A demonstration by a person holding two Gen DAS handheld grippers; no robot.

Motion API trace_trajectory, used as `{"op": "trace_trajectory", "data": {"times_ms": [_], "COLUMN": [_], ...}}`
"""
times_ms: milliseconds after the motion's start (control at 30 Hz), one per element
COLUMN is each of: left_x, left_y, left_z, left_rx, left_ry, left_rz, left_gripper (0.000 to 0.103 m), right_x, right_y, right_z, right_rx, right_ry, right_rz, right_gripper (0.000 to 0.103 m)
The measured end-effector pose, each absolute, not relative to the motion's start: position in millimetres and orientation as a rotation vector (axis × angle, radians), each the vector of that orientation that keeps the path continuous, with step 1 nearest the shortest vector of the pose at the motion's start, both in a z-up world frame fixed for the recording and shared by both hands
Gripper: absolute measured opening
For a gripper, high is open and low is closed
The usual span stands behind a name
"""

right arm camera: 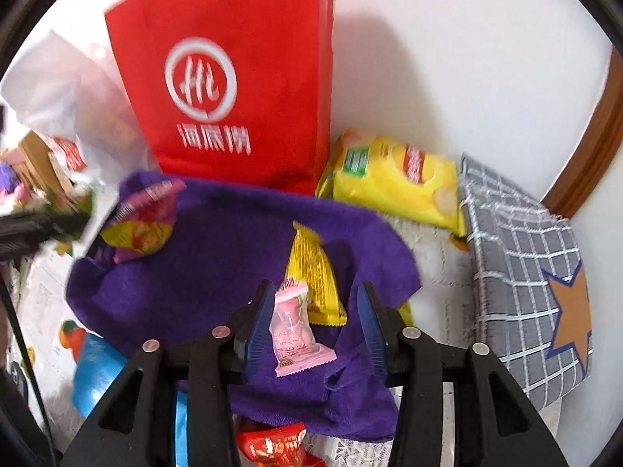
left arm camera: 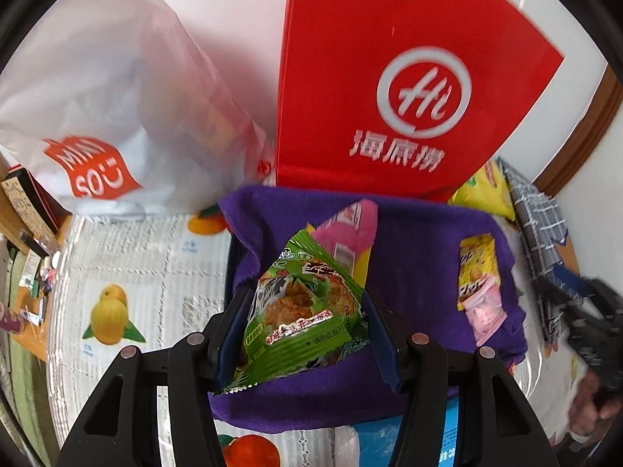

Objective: Organize snacks
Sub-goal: 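Lower the pink candy packet onto the towel with the right tool while the left tool holds the green bag, then open the left tool over the towel to drop the green snack bag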

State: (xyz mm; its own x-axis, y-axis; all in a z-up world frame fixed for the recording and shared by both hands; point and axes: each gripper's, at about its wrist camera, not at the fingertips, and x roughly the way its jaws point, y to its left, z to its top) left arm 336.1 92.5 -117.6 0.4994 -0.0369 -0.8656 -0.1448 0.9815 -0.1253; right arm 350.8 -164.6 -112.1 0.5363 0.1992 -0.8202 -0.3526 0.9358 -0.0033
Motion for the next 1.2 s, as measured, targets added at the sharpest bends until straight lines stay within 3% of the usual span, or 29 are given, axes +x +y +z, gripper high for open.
{"op": "trace_trajectory", "data": {"times_ms": [567,667,1200], "left_x": [347,346,324], "left_y": [86,88,78], "left_z": [-137,-132,-86], "left_rx": [-0.241,-0.27,-0.241], "left_ry": [1.147,1.13,1.006], "left_rz": [0.05,0.021,-0.029], "left_gripper": [0.057,0.064,0.065], "right_x": [348,346,318], "right_y": [-172,-170,-171], "right_z": [-92,-91,-71], "right_rx": [-0.133,-0.148,-0.106], "right_ry": [0.909,0.901,0.84], "right_rz": [0.308,0.305,0.261], "right_gripper": [0.047,0.047,0.047]}}
